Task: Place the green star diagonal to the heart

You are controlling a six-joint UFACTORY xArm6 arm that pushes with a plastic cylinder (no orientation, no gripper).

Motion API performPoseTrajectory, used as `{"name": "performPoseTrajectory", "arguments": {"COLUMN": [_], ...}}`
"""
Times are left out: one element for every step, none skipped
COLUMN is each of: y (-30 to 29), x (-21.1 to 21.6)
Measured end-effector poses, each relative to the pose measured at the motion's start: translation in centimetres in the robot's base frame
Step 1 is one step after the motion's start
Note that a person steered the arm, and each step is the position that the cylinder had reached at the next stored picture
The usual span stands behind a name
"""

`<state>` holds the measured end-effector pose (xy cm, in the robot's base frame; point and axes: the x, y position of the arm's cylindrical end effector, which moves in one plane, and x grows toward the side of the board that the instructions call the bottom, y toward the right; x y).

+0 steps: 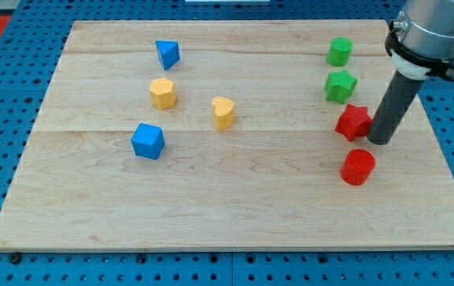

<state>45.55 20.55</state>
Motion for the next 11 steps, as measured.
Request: {"name": "performPoseTrajectory", "arguments": {"y": [-3.8,-7.0,-4.5,0.3,0.4,-0.3,-6.1,-10.3,-8.7,-11.8,-17.1], "x": [-2.5,-2.5,-2.5,-3.5,-8.4,-10.6,-10.1,-10.1,-12.8,-15.6,-13.9]}}
